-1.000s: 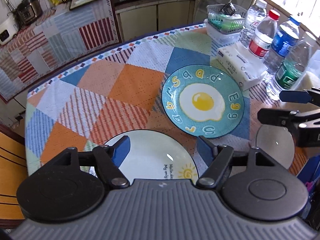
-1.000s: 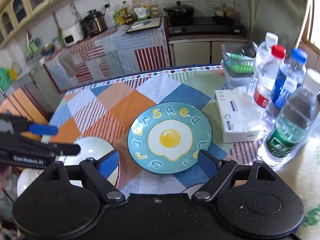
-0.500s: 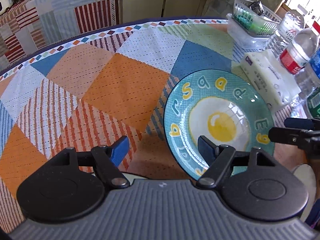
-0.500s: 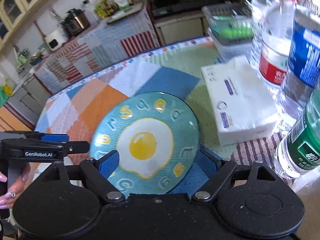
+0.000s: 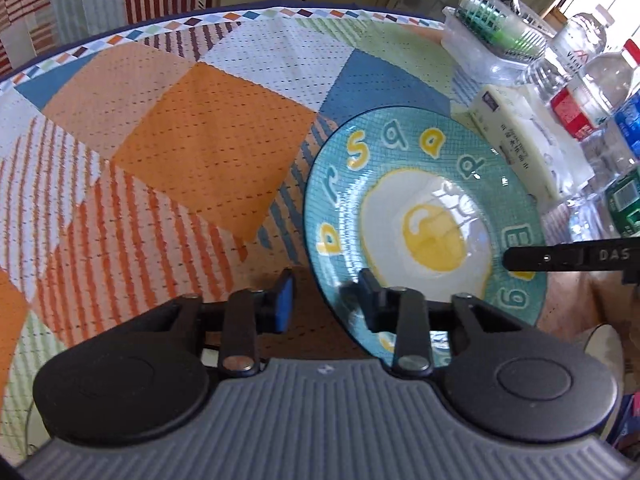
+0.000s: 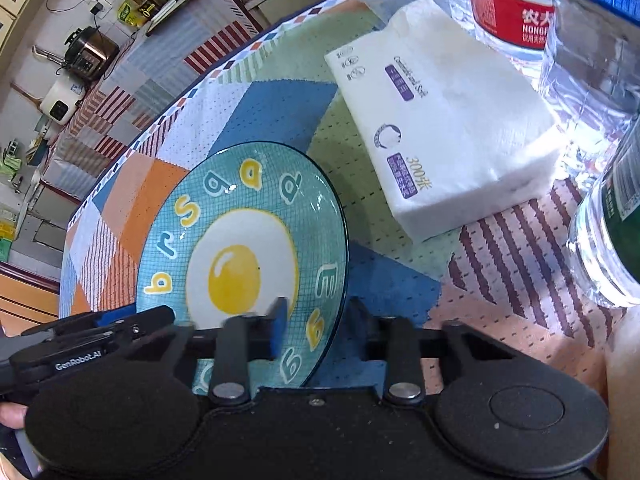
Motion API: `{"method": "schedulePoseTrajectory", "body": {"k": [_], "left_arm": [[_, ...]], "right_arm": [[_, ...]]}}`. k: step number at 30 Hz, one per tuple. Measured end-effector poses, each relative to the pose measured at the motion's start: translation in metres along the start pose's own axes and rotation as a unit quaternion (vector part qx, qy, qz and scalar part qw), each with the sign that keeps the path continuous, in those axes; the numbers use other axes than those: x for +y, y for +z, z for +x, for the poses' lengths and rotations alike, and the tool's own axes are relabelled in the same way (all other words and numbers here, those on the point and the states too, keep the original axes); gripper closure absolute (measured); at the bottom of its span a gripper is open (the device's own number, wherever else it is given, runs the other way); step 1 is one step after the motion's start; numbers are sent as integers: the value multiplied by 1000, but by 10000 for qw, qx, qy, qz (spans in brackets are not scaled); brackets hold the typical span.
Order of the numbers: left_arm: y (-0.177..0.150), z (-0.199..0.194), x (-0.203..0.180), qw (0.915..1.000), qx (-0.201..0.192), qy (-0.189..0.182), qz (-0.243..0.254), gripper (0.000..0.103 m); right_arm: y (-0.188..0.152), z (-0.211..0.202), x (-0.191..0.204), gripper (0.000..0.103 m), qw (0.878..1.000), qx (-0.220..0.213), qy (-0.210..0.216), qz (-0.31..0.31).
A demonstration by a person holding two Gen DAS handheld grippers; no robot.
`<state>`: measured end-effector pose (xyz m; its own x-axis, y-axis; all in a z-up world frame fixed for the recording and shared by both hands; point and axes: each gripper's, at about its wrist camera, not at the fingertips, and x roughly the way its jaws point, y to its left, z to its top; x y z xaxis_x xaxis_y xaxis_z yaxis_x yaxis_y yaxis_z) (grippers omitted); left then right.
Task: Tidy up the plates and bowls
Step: 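Lift the blue egg plate with both tools and carry it over the white plate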
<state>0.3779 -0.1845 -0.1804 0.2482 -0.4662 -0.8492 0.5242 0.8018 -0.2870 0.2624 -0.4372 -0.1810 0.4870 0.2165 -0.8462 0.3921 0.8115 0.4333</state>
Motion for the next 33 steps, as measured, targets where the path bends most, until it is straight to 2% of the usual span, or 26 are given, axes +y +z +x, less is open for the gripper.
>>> {"method": "schedulePoseTrajectory", "body": {"k": [3, 8, 12, 19, 25, 29, 33], "left_arm": [[-1, 2, 2, 9997, -30, -126, -196, 84], [-2, 1, -3, 9998, -85, -28, -199, 84], [-1, -6, -9, 9999, -33, 107, -45, 84], [-7, -50, -29, 9981, -359, 209, 458, 84], [-17, -93, -36, 9971, -514, 235, 512, 84], [-23, -124, -35, 9976, -469, 262, 438, 83], [-38, -160, -35, 9956, -656, 359, 558, 83]], "right_arm": [[0, 1, -4, 85, 9999, -15, 108, -45], [0, -1, -6, 86, 9998, -72, 151, -98], [-4, -6, 1, 84, 9981, -92, 159, -582], [-8, -35, 6, 83, 9956, -190, 445, -806], [-24, -65, 20, 83, 9917, -466, 622, -1022], [-39, -87, 39, 82, 9873, -595, 718, -1288], [-54, -108, 54, 82, 9830, -677, 917, -1441]]}}
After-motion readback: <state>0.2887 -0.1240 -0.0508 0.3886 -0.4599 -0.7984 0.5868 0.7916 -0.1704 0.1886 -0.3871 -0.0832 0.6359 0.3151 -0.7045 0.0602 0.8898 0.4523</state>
